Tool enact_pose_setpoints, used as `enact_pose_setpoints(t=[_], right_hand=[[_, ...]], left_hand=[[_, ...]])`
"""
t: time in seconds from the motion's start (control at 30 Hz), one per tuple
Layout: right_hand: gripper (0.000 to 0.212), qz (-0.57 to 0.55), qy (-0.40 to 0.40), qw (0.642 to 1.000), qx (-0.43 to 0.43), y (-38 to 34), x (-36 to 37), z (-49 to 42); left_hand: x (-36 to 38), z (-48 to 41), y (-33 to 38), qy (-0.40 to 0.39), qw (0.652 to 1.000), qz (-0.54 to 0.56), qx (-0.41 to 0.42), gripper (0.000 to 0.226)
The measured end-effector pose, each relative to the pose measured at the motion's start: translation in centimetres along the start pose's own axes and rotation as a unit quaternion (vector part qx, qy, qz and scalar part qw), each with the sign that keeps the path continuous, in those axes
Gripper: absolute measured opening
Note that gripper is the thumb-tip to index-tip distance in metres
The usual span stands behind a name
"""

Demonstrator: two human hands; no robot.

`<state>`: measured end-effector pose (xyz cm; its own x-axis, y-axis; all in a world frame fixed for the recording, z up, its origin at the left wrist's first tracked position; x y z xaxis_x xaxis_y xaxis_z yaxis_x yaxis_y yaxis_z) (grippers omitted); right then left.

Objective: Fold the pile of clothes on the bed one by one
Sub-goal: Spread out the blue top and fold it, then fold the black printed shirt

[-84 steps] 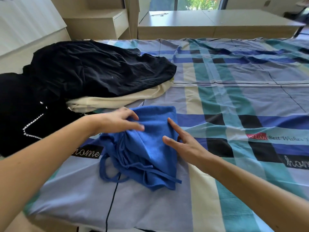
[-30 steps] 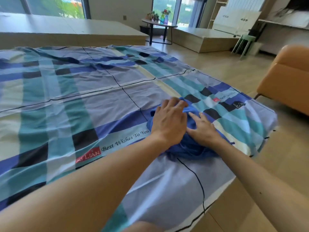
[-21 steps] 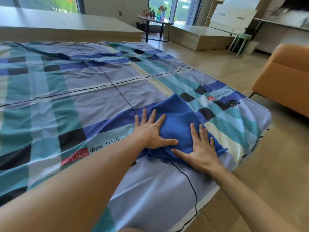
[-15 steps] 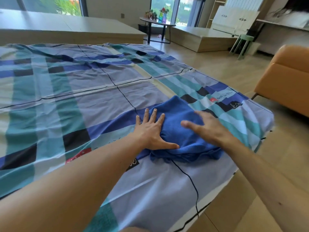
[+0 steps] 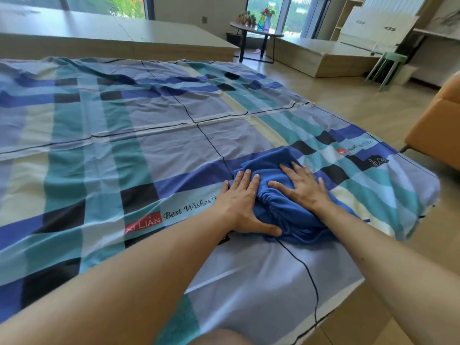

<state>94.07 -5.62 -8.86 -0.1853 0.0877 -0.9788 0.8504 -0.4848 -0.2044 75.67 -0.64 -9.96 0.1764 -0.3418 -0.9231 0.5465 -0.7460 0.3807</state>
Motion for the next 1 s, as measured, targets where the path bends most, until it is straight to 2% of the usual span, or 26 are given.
enact_pose_setpoints(t=[0.07, 0.17, 0.23, 0.3, 0.37, 0.43, 0.53, 0.63, 0.73, 0.83, 0.97, 1.0], right_hand=[[0.118, 0.014, -0.013, 1.000, 0.007, -0.2, -0.2, 0.3], [0.101, 0.017, -0.034, 0.999, 0.029, -1.3, -1.2, 0.7], [0.089, -0.046, 0.009, 0.999, 0.020, -4.2, -2.3, 1.2], [0.076, -0.143, 0.068, 0.987, -0.026, -9.3, -3.3, 2.5], [0.073, -0.209, 0.079, 0.969, -0.106, -16.4, -3.8, 4.5], [0.078, -0.249, 0.034, 0.954, -0.166, -23.0, -3.6, 6.4], [0.100, -0.356, -0.071, 0.904, -0.227, -33.0, -2.6, 9.5], [0.077, -0.424, -0.127, 0.851, -0.285, -41.4, -1.3, 13.0], [0.073, -0.476, -0.165, 0.808, -0.305, -46.7, 0.4, 16.3], [0.094, -0.480, -0.176, 0.794, -0.327, -48.3, 2.3, 17.9], [0.059, -0.439, -0.182, 0.801, -0.362, -48.4, 3.7, 19.0], [0.056, -0.428, -0.180, 0.806, -0.367, -48.2, 3.9, 19.0]], left_hand=[[-1.4, 1.5, -0.2, -0.021, 1.000, -0.018, 0.014, 0.136], [-4.6, 5.8, -1.9, -0.011, 0.999, -0.029, 0.013, 0.115], [-7.3, 10.1, -4.6, 0.009, 1.000, -0.027, -0.011, 0.103], [-10.2, 15.1, -8.0, 0.025, 0.998, -0.028, -0.056, 0.094], [-13.1, 20.6, -11.9, 0.046, 0.992, -0.030, -0.116, 0.088], [-15.4, 25.7, -15.6, 0.077, 0.979, -0.010, -0.191, 0.083], [-18.2, 33.6, -20.4, 0.154, 0.936, 0.079, -0.308, 0.068], [-19.7, 40.2, -23.7, 0.251, 0.890, 0.147, -0.351, 0.065], [-19.4, 45.4, -25.8, 0.286, 0.875, 0.143, -0.364, 0.061], [-18.7, 48.4, -27.5, 0.277, 0.874, 0.131, -0.377, 0.052], [-19.2, 50.3, -29.8, 0.269, 0.876, 0.095, -0.389, 0.050], [-19.2, 50.7, -30.5, 0.270, 0.877, 0.081, -0.390, 0.050]])
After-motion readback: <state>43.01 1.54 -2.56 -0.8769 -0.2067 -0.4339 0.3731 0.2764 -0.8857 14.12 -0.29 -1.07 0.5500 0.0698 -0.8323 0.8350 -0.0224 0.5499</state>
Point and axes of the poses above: each hand's wrist, its own z-axis away from the middle knuckle, its own x-axis out of the palm, y = z × x, the point moved 5 cm from there along -z, towards the middle knuckle, and after that the axes turned 4 degrees about y, right-handed, at the moved point
